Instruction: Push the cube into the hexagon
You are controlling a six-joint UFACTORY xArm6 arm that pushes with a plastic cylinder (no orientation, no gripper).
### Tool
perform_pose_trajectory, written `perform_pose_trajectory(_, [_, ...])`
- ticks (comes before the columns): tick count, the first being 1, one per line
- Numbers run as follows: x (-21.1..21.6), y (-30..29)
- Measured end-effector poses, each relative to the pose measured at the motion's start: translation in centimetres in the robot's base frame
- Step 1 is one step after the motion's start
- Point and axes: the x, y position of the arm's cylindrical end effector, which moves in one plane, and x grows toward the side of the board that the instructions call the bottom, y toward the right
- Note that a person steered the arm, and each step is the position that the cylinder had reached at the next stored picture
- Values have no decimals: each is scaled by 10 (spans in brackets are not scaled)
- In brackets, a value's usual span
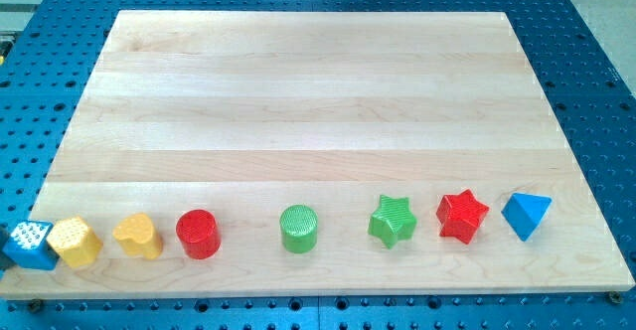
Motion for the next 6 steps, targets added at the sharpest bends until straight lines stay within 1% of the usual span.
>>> perform_pose_trajectory(3, [6, 1])
perform_pose_trajectory(6, [3, 16])
